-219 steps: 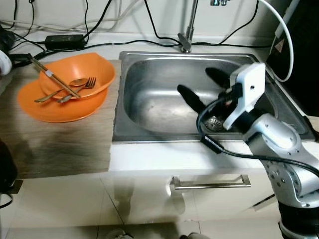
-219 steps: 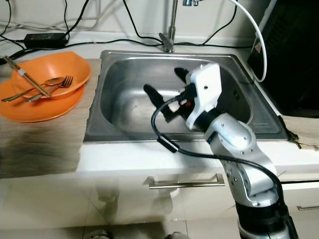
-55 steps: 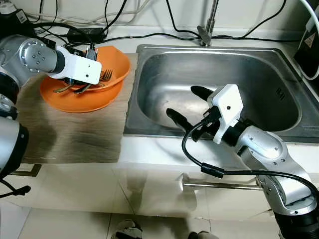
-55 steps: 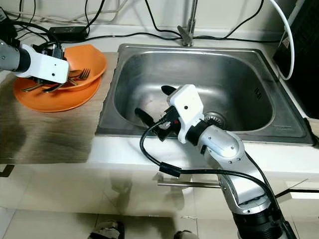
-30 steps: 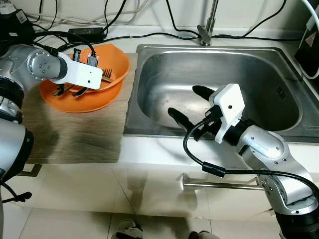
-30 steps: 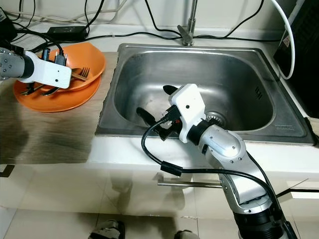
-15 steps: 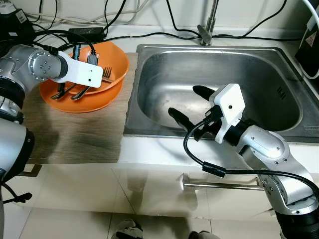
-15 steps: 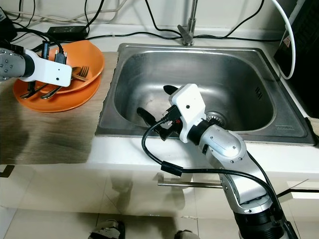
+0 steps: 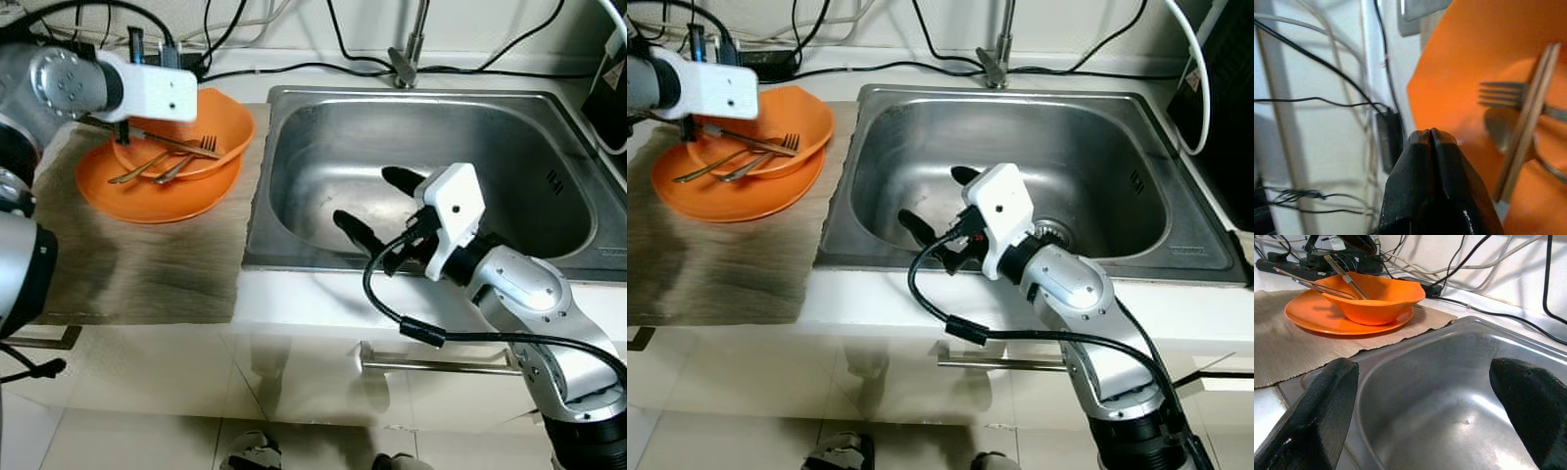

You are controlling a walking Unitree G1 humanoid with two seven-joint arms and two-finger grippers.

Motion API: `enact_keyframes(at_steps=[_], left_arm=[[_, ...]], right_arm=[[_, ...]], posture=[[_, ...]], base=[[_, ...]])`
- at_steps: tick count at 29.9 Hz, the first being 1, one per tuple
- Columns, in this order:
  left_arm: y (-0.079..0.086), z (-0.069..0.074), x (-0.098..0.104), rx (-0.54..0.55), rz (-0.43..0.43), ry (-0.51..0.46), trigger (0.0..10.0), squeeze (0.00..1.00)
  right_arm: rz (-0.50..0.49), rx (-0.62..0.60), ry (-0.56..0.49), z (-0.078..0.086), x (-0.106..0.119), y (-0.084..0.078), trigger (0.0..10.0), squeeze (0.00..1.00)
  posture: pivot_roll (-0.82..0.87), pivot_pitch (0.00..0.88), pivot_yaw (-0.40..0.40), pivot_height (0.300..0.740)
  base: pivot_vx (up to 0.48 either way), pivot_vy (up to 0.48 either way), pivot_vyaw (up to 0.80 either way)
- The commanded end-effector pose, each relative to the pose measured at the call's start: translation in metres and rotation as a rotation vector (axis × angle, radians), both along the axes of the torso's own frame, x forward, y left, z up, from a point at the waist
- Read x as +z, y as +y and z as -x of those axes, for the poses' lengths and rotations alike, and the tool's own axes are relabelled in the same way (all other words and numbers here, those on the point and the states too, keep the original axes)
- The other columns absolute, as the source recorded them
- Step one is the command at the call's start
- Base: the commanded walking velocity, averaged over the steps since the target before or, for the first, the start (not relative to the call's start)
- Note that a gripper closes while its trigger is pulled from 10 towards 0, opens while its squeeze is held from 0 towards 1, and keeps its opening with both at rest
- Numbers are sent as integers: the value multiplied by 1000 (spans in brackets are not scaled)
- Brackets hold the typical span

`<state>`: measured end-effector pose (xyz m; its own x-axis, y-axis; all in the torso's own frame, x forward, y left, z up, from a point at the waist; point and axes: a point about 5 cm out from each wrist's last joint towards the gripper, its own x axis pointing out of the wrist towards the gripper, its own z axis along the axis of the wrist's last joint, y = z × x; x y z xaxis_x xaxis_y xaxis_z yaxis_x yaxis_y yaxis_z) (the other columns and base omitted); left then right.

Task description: Kitchen organization

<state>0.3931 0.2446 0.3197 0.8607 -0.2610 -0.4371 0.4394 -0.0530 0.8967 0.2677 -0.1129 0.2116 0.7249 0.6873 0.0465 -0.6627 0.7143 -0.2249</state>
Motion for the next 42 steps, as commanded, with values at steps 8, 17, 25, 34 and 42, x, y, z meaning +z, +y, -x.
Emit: enact_keyframes(at_steps=[8, 17, 25, 34, 42], left_arm=[[3, 0, 10, 40, 203, -23, 10000, 0], [54, 9, 16, 310, 610, -181, 10000, 0], [89, 18, 3, 526, 748, -289, 10000, 0], [143, 47, -21, 782, 1626, -439, 10000, 1000], [154, 58, -30, 695, 2038, -387, 10000, 1000]], right_arm=[[-18, -2, -26, -2, 6, 2, 10000, 0], [-99, -85, -52, -7, 12, -7, 10000, 0], [-123, -108, -55, -12, 13, -8, 10000, 0], [-133, -128, -49, -8, 11, -16, 10000, 0], [-134, -119, -32, -6, 9, -18, 10000, 0]], posture=[[57, 93, 91, 740], [58, 50, 56, 740], [53, 29, 37, 740], [11, 0, 8, 740], [1, 0, 9, 740]], base=[[0, 0, 0], [0, 0, 0], [0, 0, 0], [0, 0, 0], [0, 0, 0]])
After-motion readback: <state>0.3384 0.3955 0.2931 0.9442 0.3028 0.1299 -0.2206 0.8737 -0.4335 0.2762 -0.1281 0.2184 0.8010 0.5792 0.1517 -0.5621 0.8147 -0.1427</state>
